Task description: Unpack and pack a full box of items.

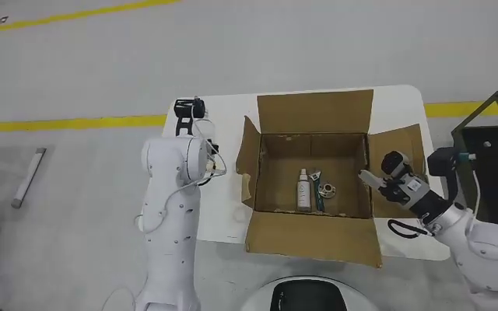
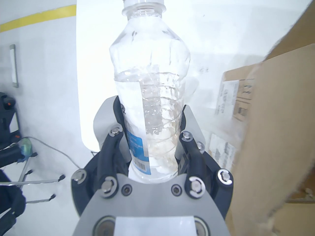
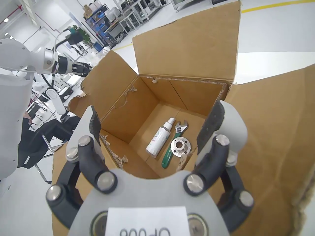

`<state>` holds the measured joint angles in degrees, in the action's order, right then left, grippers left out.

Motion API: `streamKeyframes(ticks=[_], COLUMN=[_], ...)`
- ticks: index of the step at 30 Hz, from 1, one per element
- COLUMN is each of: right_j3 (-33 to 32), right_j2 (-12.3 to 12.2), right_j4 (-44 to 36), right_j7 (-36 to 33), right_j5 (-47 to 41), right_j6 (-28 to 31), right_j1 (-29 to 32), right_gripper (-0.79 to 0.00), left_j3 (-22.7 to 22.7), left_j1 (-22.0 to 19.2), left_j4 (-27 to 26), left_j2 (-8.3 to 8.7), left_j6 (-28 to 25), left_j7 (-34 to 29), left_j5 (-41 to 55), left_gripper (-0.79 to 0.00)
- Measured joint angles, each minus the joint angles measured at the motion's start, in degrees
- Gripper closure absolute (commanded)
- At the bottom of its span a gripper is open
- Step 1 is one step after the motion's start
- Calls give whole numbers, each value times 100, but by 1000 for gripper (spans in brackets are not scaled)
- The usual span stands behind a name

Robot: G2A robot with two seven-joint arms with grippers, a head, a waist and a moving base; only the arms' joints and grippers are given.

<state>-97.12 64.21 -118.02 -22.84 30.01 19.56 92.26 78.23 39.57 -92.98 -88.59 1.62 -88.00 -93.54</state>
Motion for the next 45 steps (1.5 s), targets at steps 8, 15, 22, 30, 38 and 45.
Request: streamKeyframes(ticks=[8, 15, 22, 30, 38, 45], right_j3=[-9, -9, -9, 47, 169, 193], right_j2=[-2, -2, -2, 1, 2, -5], right_j4=[47, 46, 46, 20, 52, 108], right_j7=[32, 31, 31, 63, 58, 57], right_j5=[7, 6, 6, 33, -47, -96], right_j6=[-25, -24, -24, -67, -70, 2], right_j1=[8, 8, 8, 22, -108, -155], right_gripper=[-785, -785, -785, -785, -785, -785], left_j3=[0, 0, 140, 597, 704, 695], left_j1=[-7, -7, 393, 978, 1455, 1667], left_j4=[-4, -4, -100, -245, -187, -40], left_j2=[-2, -1, 75, 191, 248, 283], left_j6=[8, 7, -502, -1081, -1539, -1345], left_j7=[0, 0, 46, 0, 0, 0], left_j5=[13, 12, -142, -156, 405, 294], left_gripper=[0, 0, 0, 0, 0, 0])
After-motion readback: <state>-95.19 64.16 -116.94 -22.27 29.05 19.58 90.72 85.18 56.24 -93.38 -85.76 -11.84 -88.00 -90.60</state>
